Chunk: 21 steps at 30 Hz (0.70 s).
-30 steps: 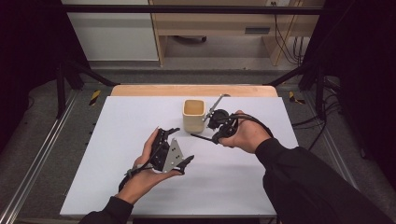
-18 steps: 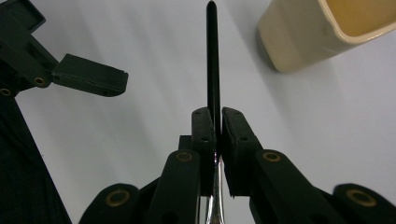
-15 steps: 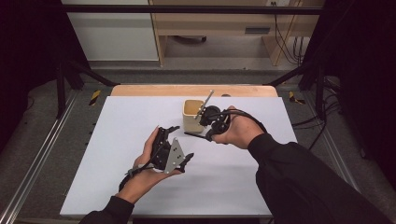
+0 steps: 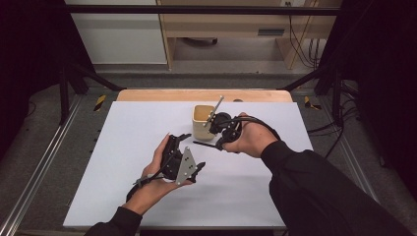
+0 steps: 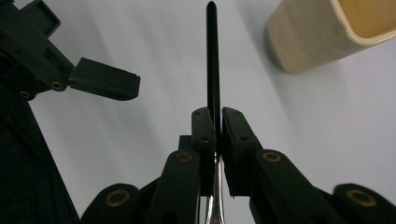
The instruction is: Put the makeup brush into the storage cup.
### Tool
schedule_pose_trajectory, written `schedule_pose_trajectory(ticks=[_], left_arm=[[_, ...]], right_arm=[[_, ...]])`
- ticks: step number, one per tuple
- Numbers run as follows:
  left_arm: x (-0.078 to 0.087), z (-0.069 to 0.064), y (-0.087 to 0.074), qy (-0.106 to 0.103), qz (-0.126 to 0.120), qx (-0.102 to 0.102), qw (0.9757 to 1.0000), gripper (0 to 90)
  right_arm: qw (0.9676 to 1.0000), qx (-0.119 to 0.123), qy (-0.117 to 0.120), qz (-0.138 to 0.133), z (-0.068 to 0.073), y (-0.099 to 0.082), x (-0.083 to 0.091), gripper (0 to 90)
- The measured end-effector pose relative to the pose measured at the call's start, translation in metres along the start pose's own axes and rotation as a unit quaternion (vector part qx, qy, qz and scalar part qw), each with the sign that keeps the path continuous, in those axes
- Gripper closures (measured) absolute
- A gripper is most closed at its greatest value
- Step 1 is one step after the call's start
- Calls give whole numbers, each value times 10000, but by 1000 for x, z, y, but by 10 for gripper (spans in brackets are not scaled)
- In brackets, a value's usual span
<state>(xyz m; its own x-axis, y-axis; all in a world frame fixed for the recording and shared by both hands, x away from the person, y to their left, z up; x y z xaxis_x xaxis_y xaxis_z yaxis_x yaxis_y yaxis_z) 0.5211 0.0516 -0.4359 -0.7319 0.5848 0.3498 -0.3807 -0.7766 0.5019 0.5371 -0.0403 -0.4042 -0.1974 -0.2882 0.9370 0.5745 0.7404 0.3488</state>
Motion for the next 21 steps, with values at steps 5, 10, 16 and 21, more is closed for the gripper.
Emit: schedule_pose_trajectory(ticks=[5, 10, 16, 21], left_arm=[[-2, -1, 2, 70, -8, -74, 9999, 64], [-4, -3, 2, 84, -4, -140, 9999, 129], [-5, -1, -1, 143, 110, -302, 9994, 202], [-6, -4, 1, 52, 117, -522, 9986, 322]], right_arm=[[10000, 35, 20, 28, 3, 1, 0, 840], [9999, 78, 62, 69, 9, 3, -1, 840], [9998, 147, 71, 112, 12, 3, -1, 840], [9997, 176, 98, 128, 15, 4, -2, 840]])
Point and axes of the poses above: each handheld gripper's, and its own axes: x roughly backward along the jaws, y roughly out of its top, z roughly to its left, the point moved 10 cm from there along -x, roughly forward along the jaws, and after that the axes turned 13 degrees about -x, right-handed, at the moved point
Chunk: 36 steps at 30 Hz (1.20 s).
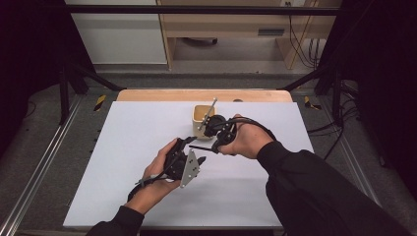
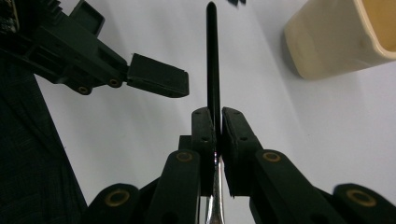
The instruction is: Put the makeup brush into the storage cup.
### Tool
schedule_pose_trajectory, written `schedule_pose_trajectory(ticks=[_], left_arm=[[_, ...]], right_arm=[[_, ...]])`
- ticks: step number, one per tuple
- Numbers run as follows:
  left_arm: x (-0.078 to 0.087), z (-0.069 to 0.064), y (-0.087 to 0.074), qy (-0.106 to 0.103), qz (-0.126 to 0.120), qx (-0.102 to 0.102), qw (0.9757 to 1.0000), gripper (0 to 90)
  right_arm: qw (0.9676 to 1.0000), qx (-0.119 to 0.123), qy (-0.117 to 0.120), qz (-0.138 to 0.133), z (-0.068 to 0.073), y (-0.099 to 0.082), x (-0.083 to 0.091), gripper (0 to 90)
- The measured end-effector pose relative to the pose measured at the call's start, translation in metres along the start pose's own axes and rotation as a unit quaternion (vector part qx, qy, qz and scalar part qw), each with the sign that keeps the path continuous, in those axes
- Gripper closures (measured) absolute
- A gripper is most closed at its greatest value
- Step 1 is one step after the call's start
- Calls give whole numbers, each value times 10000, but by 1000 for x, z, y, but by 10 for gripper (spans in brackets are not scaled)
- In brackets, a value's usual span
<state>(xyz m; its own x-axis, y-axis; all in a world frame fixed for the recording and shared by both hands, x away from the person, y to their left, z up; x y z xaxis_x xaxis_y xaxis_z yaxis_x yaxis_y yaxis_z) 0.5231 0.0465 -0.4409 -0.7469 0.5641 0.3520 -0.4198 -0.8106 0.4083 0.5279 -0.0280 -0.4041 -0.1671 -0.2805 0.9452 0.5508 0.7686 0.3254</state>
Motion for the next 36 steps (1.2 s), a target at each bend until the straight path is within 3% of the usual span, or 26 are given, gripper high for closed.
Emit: schedule_pose_trajectory(ticks=[5, 36], left_arm=[[-2, -4, 5, -35, -75, -72, 9999, 427], [-3, -10, 10, -98, -116, -450, 9989, 760]], right_arm=[[10000, 20, 16, 14, 3, 0, -1, 840], [9999, 103, 106, 81, 8, 1, -3, 839]])
Point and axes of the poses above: each handheld gripper's, and its own axes: x roughly backward along the jaws, y roughly out of its top, z roughly to its left, the point moved 10 cm from there along -x, roughly forward along the jaws, and after that the axes turned 13 degrees about -x, right-handed, at the moved point
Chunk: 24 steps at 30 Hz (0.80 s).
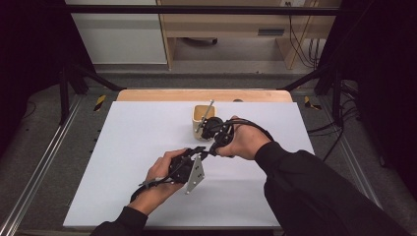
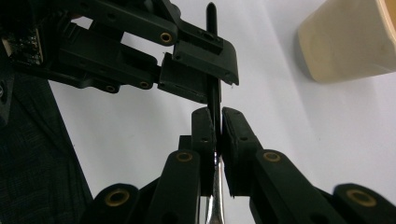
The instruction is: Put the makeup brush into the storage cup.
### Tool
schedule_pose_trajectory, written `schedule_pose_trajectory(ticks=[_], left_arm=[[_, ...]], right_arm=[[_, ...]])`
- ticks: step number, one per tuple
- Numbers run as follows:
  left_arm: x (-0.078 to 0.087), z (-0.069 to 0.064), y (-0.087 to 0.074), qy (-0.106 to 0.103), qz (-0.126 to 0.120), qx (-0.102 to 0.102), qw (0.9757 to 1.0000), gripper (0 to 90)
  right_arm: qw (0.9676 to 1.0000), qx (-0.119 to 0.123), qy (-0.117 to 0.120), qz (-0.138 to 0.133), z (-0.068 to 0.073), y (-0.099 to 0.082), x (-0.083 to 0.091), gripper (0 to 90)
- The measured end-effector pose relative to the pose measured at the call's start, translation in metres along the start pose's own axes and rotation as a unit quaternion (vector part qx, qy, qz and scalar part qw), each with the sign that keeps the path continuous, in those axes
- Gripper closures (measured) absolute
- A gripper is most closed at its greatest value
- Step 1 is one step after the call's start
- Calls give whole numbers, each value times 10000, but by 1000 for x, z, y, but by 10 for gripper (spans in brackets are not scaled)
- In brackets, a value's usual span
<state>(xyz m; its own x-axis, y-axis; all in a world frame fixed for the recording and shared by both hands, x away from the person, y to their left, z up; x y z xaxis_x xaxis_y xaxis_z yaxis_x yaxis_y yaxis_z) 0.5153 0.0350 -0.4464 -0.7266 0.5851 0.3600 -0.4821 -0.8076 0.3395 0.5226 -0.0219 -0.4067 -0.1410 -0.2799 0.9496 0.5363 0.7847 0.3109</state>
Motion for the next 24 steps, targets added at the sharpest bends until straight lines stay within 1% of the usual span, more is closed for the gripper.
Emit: schedule_pose_trajectory(ticks=[3, 4, 6, 8, 9, 14, 15, 16, 17, 20, 21, 22, 23, 24], left_arm=[[0, 0, 1, -4, -28, -6, 10000, 779], [1, 0, -1, -36, 51, -122, 9999, 791], [1, -1, -1, -55, 59, -162, 9998, 805], [1, -3, -1, -65, 75, -251, 9996, 824], [2, -4, 0, -85, 70, -268, 9996, 836], [2, -5, 0, -118, 60, -274, 9995, 838], [2, -6, 0, -124, 62, -282, 9995, 838], [2, -6, -1, -151, 86, -322, 9993, 838], [1, -7, -1, -153, 80, -322, 9993, 838], [1, -8, -1, -142, 69, -302, 9994, 838], [2, -9, -2, -157, 78, -307, 9994, 837], [2, -9, -2, -157, 78, -307, 9994, 837], [1, -10, -2, -149, 69, -286, 9995, 838], [1, -10, -2, -142, 66, -280, 9995, 838]], right_arm=[[10000, -15, 12, 7, 1, 0, 0, 840], [10000, -26, 7, 11, 1, 0, -1, 839], [10000, -4, 15, 6, 1, 0, -1, 839], [10000, -1, 22, 2, 2, 1, 0, 839], [10000, -2, 34, -4, 2, 1, 0, 838], [10000, -28, 78, -22, 3, 1, 0, 826], [9998, -103, 87, -135, 2, 3, 3, 795], [9998, -103, 87, -135, 2, 3, 3, 795], [9996, -120, 107, -228, 1, 5, 4, 783], [9991, -177, 45, -379, -4, 6, 10, 753], [9985, -259, 4, -491, -8, 6, 11, 727], [9985, -259, 4, -491, -8, 6, 11, 727], [9973, -327, -57, -652, -13, 6, 10, 696], [9973, -327, -57, -652, -13, 6, 10, 696]])
Point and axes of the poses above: each handheld gripper's, and its own axes: x roughly backward along the jaws, y roughly out of its top, z roughly to its left, the point moved 10 cm from there along -x, roughly forward along the jaws, and after that the axes turned 13 degrees about -x, right-handed, at the moved point
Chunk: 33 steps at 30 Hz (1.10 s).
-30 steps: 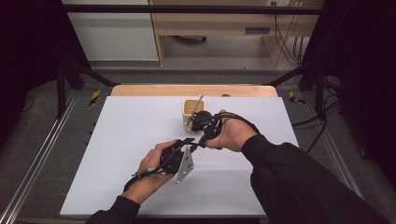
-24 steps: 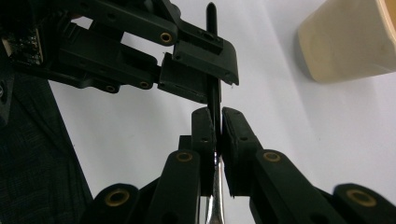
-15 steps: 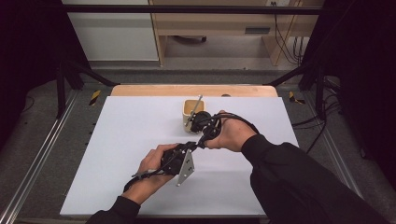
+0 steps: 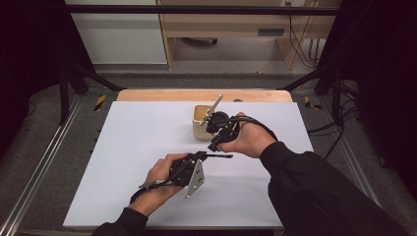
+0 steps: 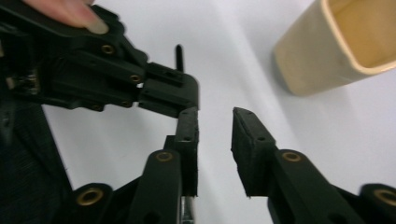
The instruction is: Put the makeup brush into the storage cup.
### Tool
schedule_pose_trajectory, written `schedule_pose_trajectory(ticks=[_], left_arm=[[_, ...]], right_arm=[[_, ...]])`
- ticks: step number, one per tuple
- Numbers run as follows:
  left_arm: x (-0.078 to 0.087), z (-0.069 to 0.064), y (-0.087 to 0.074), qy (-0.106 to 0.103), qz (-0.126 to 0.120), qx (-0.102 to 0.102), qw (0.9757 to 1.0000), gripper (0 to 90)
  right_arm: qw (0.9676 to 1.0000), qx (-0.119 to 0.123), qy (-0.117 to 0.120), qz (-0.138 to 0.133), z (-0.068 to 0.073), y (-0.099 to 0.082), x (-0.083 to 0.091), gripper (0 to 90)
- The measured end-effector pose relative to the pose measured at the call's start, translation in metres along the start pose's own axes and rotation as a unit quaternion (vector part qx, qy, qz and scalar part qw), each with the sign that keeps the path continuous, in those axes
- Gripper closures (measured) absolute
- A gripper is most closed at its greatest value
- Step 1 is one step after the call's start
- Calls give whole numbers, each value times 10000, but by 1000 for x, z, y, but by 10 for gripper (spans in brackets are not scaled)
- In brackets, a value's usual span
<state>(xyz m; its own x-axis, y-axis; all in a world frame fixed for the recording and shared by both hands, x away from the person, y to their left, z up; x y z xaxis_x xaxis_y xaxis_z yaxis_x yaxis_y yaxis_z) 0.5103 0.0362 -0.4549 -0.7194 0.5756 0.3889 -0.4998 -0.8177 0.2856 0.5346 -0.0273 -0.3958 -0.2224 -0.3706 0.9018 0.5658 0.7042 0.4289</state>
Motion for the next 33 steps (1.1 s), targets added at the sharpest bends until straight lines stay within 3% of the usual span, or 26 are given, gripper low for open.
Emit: schedule_pose_trajectory(ticks=[4, 5, 6, 8, 9, 10, 11, 13, 14, 15, 17, 18, 19, 20, 21, 22, 23, 24, 25, 26, 28, 29, 30, 33], left_arm=[[1, -1, 2, 27, -52, 28, 10000, 837], [2, 0, 2, 34, -44, 8, 10000, 837], [2, 0, 2, 34, -44, 8, 10000, 837], [3, 0, 2, 53, -55, 21, 10000, 837], [4, 1, 2, 60, -55, 18, 10000, 837], [4, 1, 2, 67, -54, 14, 10000, 837], [5, 1, 2, 76, -59, 12, 10000, 837], [6, 2, 3, 94, -101, 10, 9999, 837], [9, 1, 3, 108, -97, 54, 9999, 837], [9, 1, 3, 108, -97, 54, 9999, 837], [13, 1, 4, 151, -148, 77, 9997, 837], [13, 1, 4, 151, -148, 77, 9997, 837], [14, 1, 5, 170, -191, 133, 9996, 837], [17, 1, 5, 193, -232, 186, 9994, 837], [18, 2, 5, 208, -259, 237, 9992, 837], [20, 3, 4, 216, -250, 248, 9991, 837], [22, 4, 3, 222, -257, 304, 9990, 837], [24, 5, 4, 240, -293, 383, 9985, 837], [26, 8, 4, 268, -339, 487, 9979, 837], [27, 10, 5, 299, -385, 605, 9970, 837], [30, 14, 6, 316, -452, 800, 9953, 837], [30, 17, 7, 324, -495, 920, 9940, 837], [31, 19, 7, 337, -531, 1024, 9928, 837], [31, 25, 8, 357, -585, 1317, 9889, 837]], right_arm=[[9996, -143, -136, -213, -7, 0, -1, 590], [9988, -251, -204, -378, -11, 1, 0, 520], [9988, -251, -204, -378, -11, 1, 0, 520], [9968, -395, -296, -623, -18, 3, 1, 390], [9968, -395, -296, -623, -18, 3, 1, 390], [9957, -461, -348, -722, -21, 4, 2, 340], [9933, -519, -476, -921, -26, 6, 5, 232], [9919, -585, -499, -1008, -29, 6, 6, 193], [9876, -706, -571, -1281, -34, 8, 7, 130], [9876, -706, -571, -1281, -34, 8, 7, 130], [9812, -846, -672, -1600, -42, 4, 8, 69], [9812, -846, -672, -1600, -42, 4, 8, 69], [9788, -870, -727, -1704, -45, 2, 8, 64], [9763, -916, -794, -1794, -48, -1, 8, 59], [9703, -1068, -891, -1977, -54, -10, 7, 62], [9703, -1068, -891, -1977, -54, -10, 7, 62], [9626, -1178, -1084, -2185, -59, -22, 7, 75], [9626, -1178, -1084, -2185, -59, -22, 7, 75], [9539, -1363, -1142, -2416, -61, -35, 4, 72], [9539, -1363, -1142, -2416, -61, -35, 4, 72], [9433, -1497, -1198, -2711, -60, -49, 2, 79], [9334, -1643, -1216, -2951, -59, -63, -3, 79], [9334, -1643, -1216, -2951, -59, -63, -3, 79], [9207, -1745, -1311, -3235, -59, -82, -10, 83]])
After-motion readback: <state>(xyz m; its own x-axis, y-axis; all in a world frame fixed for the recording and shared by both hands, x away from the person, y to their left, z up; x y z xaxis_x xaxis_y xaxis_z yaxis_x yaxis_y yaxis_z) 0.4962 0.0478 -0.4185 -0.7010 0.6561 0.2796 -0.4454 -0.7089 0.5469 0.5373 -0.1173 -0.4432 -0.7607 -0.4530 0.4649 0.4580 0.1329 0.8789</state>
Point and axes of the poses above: each handheld gripper's, and its own axes: x roughly backward along the jaws, y roughly out of its top, z roughly to its left, the point moved 10 cm from there along -x, roughly forward along the jaws, and after that the axes turned 13 degrees about -x, right-handed, at the moved point
